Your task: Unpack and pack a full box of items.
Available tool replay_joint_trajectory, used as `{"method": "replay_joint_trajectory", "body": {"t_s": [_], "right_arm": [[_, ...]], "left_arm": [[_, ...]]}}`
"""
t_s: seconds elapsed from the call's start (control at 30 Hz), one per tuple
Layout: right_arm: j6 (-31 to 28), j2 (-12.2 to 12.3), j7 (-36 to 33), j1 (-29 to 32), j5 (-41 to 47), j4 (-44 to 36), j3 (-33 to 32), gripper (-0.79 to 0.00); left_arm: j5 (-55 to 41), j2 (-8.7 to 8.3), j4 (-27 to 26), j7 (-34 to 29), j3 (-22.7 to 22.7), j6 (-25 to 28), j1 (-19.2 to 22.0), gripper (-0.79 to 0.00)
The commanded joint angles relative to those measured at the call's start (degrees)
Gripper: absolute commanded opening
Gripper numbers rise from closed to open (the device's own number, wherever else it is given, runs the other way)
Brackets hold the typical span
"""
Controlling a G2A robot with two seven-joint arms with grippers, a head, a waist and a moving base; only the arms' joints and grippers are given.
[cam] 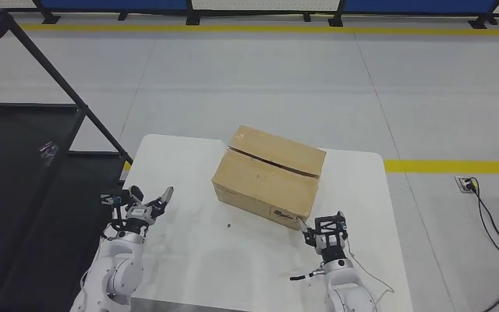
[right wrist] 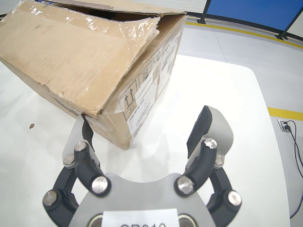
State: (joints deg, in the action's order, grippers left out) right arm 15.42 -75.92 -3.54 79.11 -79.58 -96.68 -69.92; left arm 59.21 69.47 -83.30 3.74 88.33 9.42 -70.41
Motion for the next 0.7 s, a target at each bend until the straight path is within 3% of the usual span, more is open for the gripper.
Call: {"method": "replay_joint_trajectory", "body": {"t_s": [0.0,0.13,0.57,0.67], "right_arm": [[0.67,0.02,0.03,0.8,-0.18,-1.05,-0.63,0.0],[2.32,0.07,0.24,3.74,-0.49,-5.1,-1.88,0.0],[1.93,0.03,0.46,5.26,0.22,-7.95,-1.86,0.0],[-3.28,-0.01,-0.59,4.99,8.18,-9.78,-3.3,0.0]], "left_arm": [[-0.08,-0.05,-0.15,-0.26,0.07,0.71,0.06,0.0],[0.3,-0.46,-1.08,-2.41,0.88,4.84,-0.6,0.0],[0.3,-0.46,-1.08,-2.41,0.88,4.84,-0.6,0.0],[-0.41,-0.21,-0.16,-3.09,0.3,1.87,1.13,0.0]]}}
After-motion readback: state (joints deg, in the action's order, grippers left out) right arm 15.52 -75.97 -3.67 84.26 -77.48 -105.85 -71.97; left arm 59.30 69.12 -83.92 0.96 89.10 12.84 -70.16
